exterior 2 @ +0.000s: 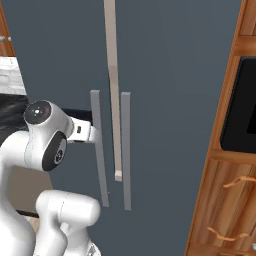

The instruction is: Retrieve the kiwi and mango from the fridge and place them into the bowl on the dining table.

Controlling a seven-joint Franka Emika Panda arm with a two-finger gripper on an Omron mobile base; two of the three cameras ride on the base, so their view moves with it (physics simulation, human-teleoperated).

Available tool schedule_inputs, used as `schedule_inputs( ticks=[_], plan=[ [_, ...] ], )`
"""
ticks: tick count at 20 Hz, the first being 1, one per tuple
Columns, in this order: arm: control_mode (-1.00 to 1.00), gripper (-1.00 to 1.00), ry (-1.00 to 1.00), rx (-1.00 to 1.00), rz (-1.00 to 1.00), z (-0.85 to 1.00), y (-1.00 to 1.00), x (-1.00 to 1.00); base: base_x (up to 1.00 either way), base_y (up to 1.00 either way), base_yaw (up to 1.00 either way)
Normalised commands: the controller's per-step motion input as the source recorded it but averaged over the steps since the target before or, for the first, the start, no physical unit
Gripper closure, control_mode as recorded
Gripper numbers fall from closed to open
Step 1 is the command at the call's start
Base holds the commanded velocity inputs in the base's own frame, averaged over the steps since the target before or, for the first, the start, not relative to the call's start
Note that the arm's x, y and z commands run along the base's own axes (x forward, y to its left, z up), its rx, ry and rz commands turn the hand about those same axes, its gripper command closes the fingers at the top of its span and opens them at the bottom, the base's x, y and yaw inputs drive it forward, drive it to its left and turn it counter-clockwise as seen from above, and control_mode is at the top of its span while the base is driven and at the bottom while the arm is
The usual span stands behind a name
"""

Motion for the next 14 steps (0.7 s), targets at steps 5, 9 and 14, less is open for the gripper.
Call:
schedule_inputs(
  ticks=[5, 9, 14],
  plan=[
    [-1.0, -1.0, -0.23, 0.0, 0.0, -0.02, 0.0, -0.02, 0.0, 0.0, 0.0],
    [1.0, -1.0, 0.0, 0.0, 0.0, 0.0, 0.0, 0.0, -0.03, 0.0, 0.0],
    [1.0, -1.0, 0.0, 0.0, 0.0, 0.0, 0.0, 0.0, -0.51, -0.17, 0.0]
  ],
)
